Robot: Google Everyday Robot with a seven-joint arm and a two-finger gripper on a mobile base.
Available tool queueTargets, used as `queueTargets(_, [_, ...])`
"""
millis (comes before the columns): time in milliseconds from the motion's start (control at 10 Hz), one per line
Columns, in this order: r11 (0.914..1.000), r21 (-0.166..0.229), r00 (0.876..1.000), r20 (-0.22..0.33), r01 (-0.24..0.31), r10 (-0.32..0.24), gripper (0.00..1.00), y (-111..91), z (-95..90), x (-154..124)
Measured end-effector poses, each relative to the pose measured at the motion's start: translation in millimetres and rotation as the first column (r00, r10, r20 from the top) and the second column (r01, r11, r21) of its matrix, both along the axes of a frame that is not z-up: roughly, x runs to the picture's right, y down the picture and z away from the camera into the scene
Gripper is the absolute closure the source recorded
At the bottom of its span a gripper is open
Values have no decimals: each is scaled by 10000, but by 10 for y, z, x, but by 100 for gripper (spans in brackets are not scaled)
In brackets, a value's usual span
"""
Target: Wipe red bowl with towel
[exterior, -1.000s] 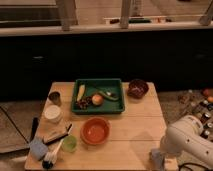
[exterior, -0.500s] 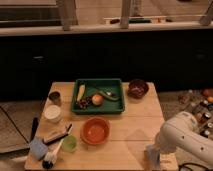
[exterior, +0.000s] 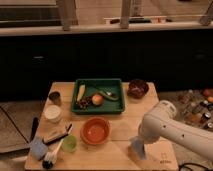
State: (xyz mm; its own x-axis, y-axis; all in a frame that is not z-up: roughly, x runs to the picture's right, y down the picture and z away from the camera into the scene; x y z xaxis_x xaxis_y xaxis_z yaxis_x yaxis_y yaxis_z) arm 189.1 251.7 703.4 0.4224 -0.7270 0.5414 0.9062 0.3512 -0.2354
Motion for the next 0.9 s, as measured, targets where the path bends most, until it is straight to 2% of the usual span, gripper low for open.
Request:
queueTargets(400, [9950, 149, 9900, 1001, 988, -998, 100, -220, 12, -465])
queueTargets(900, [9820, 50, 9677, 1689, 1888, -1870, 100, -317, 68, -921])
